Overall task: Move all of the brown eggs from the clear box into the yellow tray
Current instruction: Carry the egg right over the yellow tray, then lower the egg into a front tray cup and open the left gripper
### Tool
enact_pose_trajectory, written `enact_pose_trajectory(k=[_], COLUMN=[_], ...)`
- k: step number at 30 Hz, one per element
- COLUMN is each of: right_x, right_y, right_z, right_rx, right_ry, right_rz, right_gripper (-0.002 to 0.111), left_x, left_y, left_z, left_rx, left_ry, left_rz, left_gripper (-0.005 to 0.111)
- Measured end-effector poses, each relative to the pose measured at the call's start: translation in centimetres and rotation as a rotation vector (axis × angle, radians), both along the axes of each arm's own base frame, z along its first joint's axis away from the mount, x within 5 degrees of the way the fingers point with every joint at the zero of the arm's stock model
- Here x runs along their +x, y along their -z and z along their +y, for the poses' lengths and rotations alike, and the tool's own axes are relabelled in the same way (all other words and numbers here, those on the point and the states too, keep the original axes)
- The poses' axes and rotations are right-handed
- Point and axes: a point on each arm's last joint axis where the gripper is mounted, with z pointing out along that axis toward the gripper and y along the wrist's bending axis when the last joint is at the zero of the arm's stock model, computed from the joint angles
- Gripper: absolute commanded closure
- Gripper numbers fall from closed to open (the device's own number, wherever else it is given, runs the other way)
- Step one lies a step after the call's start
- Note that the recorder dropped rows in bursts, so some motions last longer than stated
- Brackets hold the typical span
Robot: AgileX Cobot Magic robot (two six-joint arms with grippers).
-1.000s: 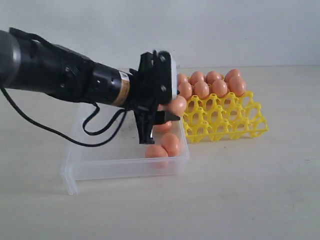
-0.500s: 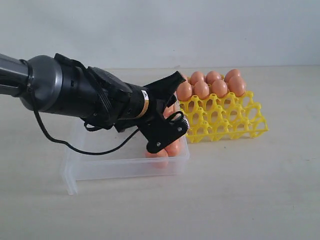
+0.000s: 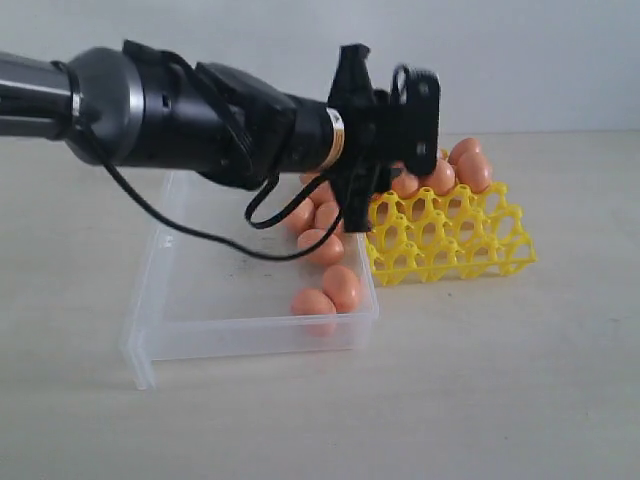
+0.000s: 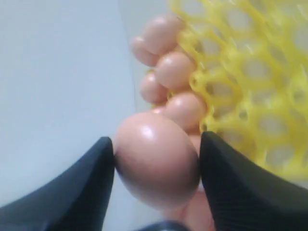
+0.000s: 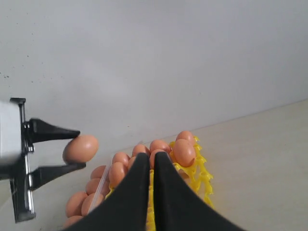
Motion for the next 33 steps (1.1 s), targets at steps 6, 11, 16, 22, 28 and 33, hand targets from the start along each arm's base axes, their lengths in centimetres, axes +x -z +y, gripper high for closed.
enact_pose_trajectory(k=[6, 11, 16, 22, 28, 33], right_x=[0.0, 0.0, 0.0, 0.0, 0.0, 0.0], right_y=[0.0, 0.0, 0.0, 0.0, 0.0, 0.0], right_z=[0.0, 0.0, 0.0, 0.0, 0.0, 0.0], right_rx=[0.000, 0.000, 0.000, 0.000, 0.000, 0.000], right_ry=[0.000, 0.000, 0.000, 0.000, 0.000, 0.000], right_rz=[0.000, 0.000, 0.000, 0.000, 0.000, 0.000], right_gripper=[0.109, 0.109, 0.109, 0.109, 0.109, 0.109], left_x=[1.7, 1.9, 3.1, 2.9, 3.3, 4.4], left_y=[-0.2, 3.4, 7.3, 9.7, 9.6, 9.8], left_z=[0.2, 0.9, 3.1, 3.0, 4.0, 5.3], left_rx=[-0.661, -1.278, -1.557, -1.467, -1.530, -1.511], left_ry=[-0.021, 0.087, -0.135, -0.124, -0.093, -0.230], left_rz=[0.543, 0.646, 0.539, 0.538, 0.721, 0.981], left_gripper=[0.103, 0.103, 0.103, 0.103, 0.103, 0.103])
